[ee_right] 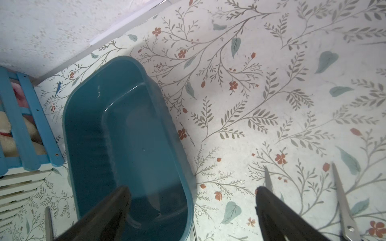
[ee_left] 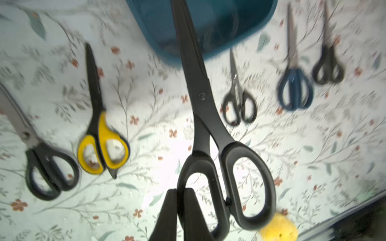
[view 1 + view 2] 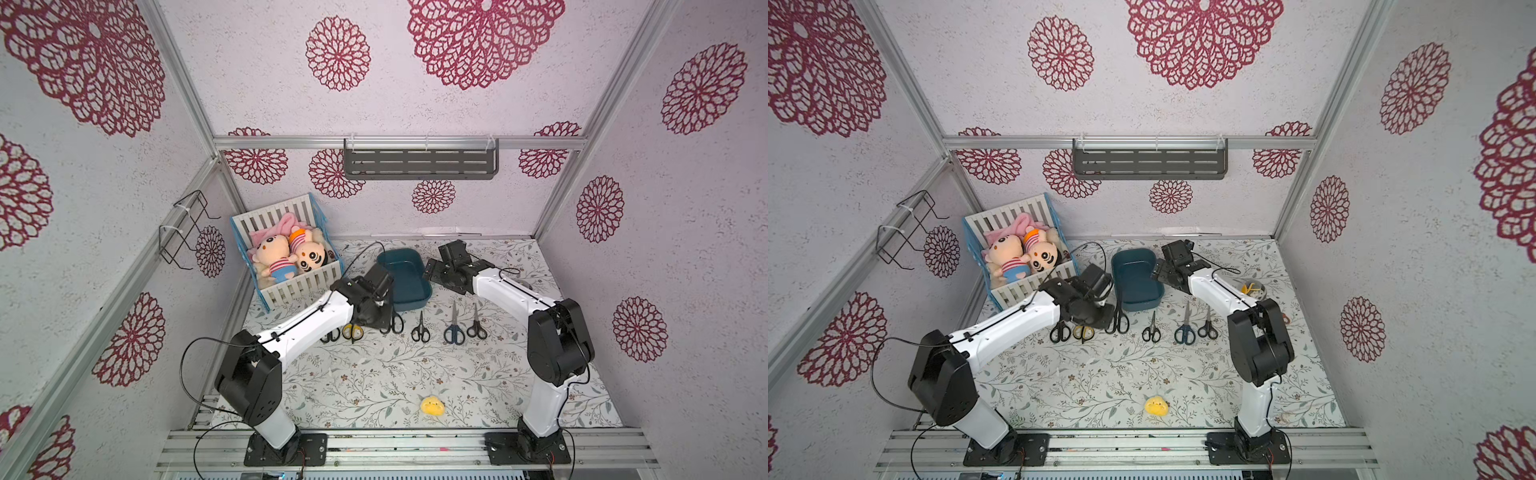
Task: Take the scissors out of the storage box
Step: Place the scissors at the center of the board.
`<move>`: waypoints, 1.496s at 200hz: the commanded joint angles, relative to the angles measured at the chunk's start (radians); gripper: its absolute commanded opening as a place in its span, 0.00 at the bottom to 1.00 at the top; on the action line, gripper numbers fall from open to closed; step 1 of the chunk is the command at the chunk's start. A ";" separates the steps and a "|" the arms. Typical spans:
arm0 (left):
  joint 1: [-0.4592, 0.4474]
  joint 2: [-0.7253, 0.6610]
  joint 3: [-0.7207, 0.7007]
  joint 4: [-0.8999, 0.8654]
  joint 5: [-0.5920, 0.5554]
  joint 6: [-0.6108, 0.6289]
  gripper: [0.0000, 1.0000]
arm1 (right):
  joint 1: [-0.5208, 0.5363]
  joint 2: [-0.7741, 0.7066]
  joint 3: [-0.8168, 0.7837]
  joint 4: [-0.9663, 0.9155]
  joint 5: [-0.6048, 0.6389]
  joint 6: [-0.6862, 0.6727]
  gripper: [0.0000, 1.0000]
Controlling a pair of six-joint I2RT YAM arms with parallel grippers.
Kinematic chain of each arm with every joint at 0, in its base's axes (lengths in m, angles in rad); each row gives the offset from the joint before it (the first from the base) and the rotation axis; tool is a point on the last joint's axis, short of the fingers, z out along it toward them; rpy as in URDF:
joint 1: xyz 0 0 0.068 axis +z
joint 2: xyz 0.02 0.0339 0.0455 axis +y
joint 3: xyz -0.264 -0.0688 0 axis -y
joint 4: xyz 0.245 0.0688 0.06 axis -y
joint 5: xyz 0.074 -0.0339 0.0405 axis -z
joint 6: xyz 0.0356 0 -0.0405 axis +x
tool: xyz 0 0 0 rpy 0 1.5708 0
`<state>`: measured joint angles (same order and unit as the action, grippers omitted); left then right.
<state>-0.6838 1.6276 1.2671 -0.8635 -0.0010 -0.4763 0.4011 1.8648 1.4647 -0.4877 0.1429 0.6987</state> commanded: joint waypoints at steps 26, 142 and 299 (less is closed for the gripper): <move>-0.055 -0.021 -0.108 0.096 -0.003 -0.082 0.00 | -0.005 -0.042 0.003 0.040 0.010 -0.007 0.99; 0.045 0.257 0.122 0.088 -0.026 -0.037 0.00 | -0.001 -0.101 -0.047 0.023 0.035 0.001 0.99; 0.015 0.403 0.128 0.070 -0.140 0.018 0.04 | -0.004 -0.088 -0.093 0.061 -0.012 0.018 0.99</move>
<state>-0.6762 2.0144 1.3891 -0.7769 -0.0834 -0.4591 0.4015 1.8137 1.3838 -0.4526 0.1387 0.7013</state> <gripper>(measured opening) 0.020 0.989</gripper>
